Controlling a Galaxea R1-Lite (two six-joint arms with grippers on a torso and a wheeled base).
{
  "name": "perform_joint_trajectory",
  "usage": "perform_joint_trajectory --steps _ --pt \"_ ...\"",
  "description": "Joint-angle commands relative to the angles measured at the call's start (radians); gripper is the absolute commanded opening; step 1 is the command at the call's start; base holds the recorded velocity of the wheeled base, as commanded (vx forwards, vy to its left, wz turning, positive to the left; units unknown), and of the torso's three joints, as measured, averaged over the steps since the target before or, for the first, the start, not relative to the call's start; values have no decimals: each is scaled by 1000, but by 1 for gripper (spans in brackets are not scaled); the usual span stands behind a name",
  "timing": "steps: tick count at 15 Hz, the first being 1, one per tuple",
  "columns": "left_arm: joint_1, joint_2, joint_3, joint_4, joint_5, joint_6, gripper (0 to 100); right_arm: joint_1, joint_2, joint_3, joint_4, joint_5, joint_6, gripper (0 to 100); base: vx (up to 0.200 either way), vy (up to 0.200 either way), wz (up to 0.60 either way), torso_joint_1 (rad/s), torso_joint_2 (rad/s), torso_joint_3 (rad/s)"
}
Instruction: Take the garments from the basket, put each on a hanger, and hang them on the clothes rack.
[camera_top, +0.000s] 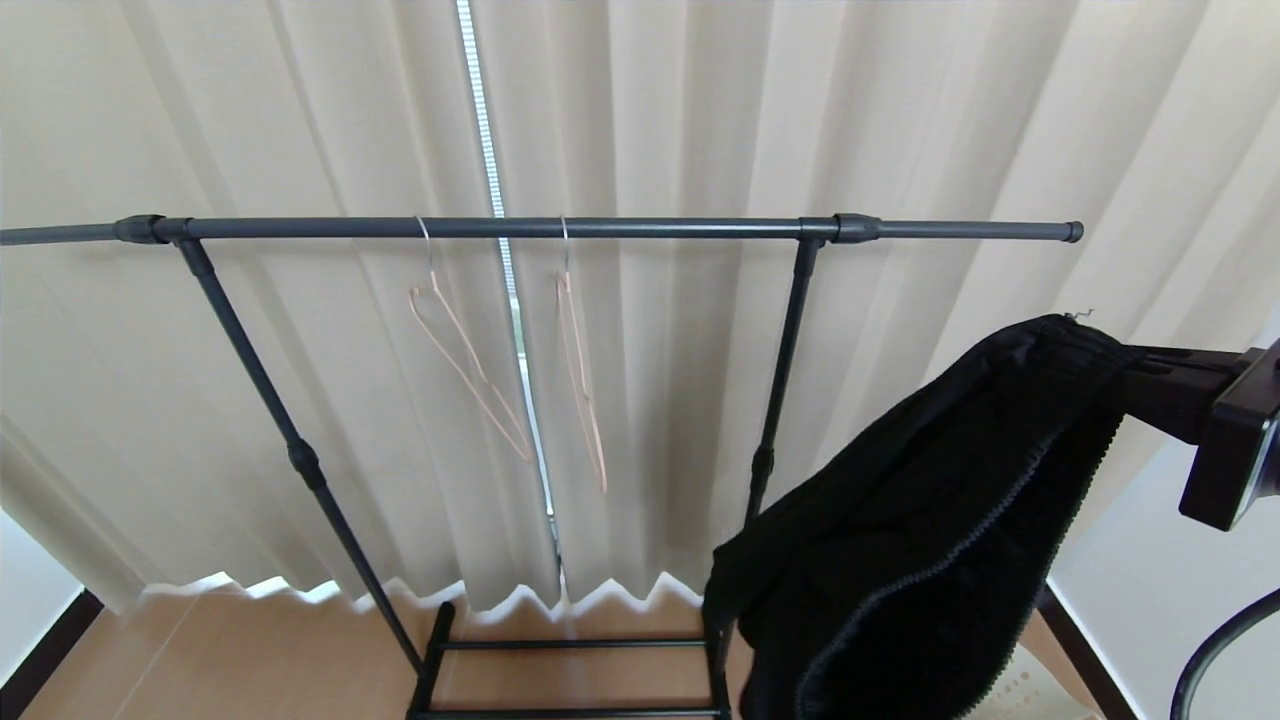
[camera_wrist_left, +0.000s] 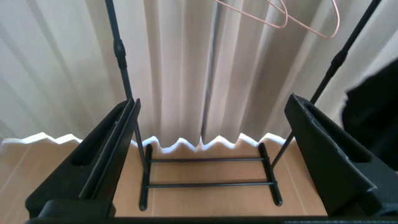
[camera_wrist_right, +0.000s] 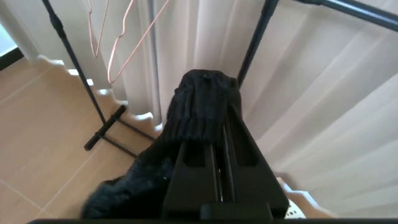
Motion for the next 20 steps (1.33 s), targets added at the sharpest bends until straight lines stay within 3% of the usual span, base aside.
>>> perform_joint_trajectory --steps 1,6,12,18,20 --pt "0 1 0 0 0 -1 100 1 -4 1 1 0 -1 0 0 0 0 0 0 0" --pt "0 1 -2 1 0 -1 100 1 -4 5 1 0 -6 0 0 0 0 0 0 0" --pt "0 1 -2 1 -2 -1 100 1 -5 7 1 0 -7 0 0 200 0 4 3 6" --pt "0 1 0 0 0 -1 100 1 -2 13 1 0 -7 0 0 0 0 0 0 0" --pt "0 1 0 0 0 -1 100 1 3 19 -8 0 -7 0 -200 200 0 2 2 -2"
